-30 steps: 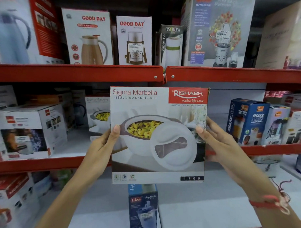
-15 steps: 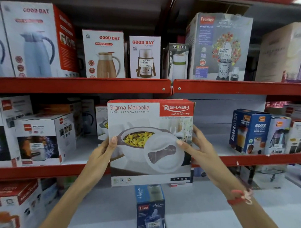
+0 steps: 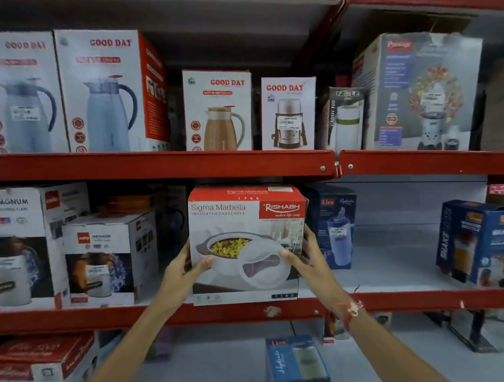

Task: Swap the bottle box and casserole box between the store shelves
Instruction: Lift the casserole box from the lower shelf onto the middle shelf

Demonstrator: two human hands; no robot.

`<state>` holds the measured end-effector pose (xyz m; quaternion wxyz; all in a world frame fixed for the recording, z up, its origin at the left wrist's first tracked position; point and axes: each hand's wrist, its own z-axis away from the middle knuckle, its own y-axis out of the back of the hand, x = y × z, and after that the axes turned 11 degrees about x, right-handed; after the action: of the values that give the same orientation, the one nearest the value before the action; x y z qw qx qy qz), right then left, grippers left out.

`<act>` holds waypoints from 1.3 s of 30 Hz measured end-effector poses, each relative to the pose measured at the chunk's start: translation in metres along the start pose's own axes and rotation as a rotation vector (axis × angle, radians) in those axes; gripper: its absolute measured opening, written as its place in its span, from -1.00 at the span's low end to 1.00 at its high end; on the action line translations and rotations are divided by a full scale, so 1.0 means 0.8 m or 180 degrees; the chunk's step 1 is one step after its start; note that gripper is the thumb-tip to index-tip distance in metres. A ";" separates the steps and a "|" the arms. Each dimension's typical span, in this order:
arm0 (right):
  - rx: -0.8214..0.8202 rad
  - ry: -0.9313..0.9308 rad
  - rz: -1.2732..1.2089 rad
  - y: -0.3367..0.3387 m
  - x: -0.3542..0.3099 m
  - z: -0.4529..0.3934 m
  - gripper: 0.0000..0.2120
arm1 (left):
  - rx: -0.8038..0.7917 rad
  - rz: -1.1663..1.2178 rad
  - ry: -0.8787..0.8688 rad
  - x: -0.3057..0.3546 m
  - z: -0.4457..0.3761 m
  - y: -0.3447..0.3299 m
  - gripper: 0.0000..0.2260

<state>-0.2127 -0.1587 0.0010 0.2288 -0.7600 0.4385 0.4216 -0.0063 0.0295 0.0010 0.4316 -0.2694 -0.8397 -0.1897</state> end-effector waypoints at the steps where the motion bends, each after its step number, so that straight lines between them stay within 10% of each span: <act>1: 0.0012 -0.0022 -0.0007 -0.007 0.007 -0.005 -0.28 | 0.0019 0.0033 0.0049 -0.008 -0.005 0.002 -0.50; 39: -0.0057 -0.0348 0.0282 -0.045 0.023 0.004 -0.26 | 0.0089 -0.0108 0.0486 -0.055 -0.016 0.017 -0.48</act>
<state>-0.1784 -0.1465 -0.0173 0.2267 -0.7176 0.4549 0.4761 0.0312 0.0202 -0.0267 0.4948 -0.2339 -0.8114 -0.2053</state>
